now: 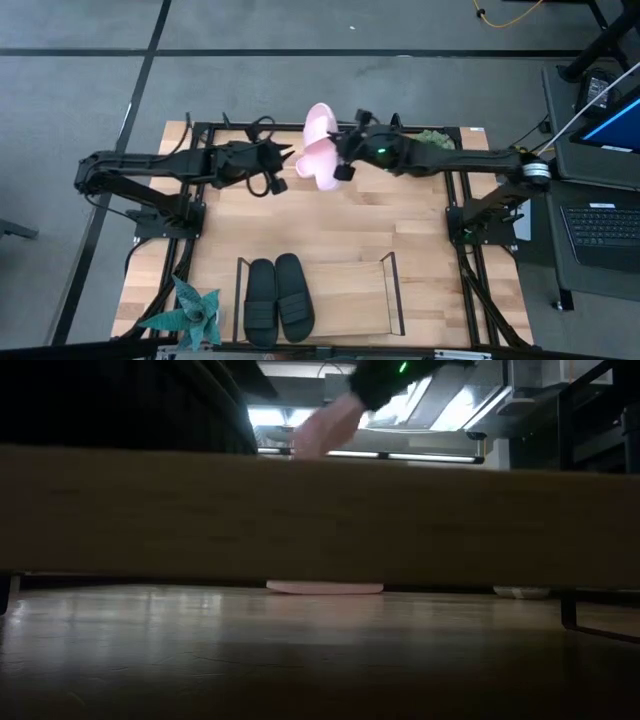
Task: Pick and place slides into the shelf
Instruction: Put the right pink slide on the shelf
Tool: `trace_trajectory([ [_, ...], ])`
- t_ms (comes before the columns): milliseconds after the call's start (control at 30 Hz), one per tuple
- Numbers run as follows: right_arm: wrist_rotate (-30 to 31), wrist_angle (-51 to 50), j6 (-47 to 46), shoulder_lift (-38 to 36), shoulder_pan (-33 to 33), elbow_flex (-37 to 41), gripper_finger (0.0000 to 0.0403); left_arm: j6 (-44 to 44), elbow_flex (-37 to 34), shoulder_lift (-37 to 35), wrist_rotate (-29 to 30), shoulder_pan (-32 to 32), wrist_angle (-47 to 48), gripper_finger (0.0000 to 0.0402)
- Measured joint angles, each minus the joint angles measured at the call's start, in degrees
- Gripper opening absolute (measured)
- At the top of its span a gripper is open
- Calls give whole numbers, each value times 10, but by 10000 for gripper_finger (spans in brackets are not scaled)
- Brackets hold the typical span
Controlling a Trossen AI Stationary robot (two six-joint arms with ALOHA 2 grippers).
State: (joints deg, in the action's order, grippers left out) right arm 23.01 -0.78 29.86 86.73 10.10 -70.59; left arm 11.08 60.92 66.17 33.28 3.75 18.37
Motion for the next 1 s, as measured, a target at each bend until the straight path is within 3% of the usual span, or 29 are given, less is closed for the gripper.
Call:
trace_trajectory([
  [267,2,-64,-66,-105,-46,11,15,3,-108,-90,0,-29,-85,35],
  [433,101,-73,-91,-122,-99,32,15,2,-169,-152,1,-39,-129,29],
  [600,147,-72,-142,-119,-167,44,15,-15,-199,-195,0,-40,-132,29],
  [867,293,-85,-228,-99,-290,45,15,-16,-216,-205,-12,-59,-129,31],
  [1000,313,-95,-285,-77,-345,45,15,-17,-216,-204,-12,-74,-129,31],
])
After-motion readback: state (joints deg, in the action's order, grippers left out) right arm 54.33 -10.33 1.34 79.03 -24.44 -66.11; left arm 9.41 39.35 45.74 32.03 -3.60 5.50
